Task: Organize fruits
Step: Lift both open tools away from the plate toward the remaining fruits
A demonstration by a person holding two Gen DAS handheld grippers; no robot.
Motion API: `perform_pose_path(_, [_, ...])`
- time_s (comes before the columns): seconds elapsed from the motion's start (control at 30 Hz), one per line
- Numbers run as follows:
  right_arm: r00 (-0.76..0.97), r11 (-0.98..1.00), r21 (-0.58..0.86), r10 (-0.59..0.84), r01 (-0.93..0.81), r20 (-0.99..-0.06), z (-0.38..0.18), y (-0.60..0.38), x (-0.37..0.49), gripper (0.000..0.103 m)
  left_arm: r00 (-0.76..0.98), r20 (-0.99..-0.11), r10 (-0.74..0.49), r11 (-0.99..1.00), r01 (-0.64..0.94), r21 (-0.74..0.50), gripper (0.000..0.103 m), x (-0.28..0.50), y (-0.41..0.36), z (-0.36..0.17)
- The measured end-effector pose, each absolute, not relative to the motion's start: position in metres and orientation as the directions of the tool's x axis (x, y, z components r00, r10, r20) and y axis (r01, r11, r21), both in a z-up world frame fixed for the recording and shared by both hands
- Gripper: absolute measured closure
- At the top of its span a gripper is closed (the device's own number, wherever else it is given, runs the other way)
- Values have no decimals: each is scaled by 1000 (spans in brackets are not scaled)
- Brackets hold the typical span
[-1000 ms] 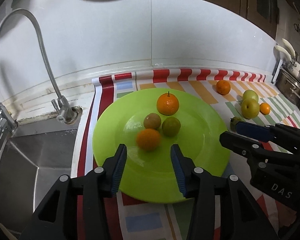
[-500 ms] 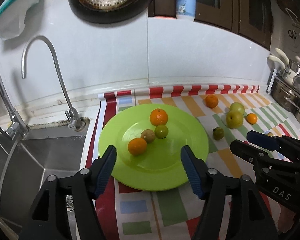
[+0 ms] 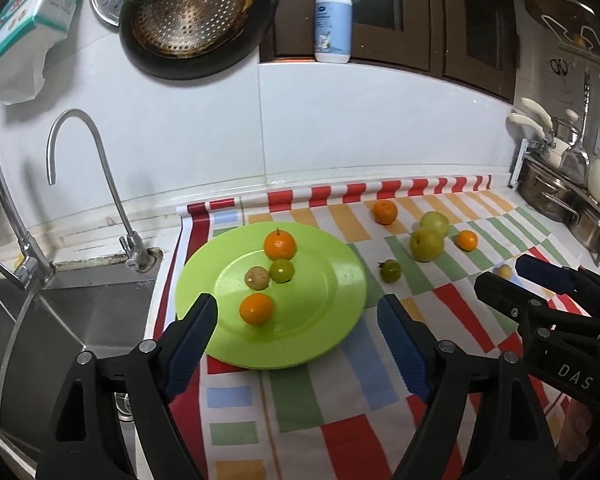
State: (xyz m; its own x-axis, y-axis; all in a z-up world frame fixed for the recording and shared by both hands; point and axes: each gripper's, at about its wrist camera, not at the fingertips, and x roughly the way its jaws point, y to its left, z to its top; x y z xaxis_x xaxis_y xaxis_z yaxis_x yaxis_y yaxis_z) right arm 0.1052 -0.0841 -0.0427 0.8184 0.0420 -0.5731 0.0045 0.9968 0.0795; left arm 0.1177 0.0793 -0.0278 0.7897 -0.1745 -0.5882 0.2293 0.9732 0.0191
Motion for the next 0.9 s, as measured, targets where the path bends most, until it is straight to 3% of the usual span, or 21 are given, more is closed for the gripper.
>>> perform_pose_path(0.27, [835,995,78,-3,55,-550,-35,-107,88,32,806,-563,-183,971,237,23,13,106,59,-20])
perform_pose_path(0.9, [839,987,75,-80,143,-538,-34,-166,77,31,819,-536,-206,966,259,23,12,104,9,-18])
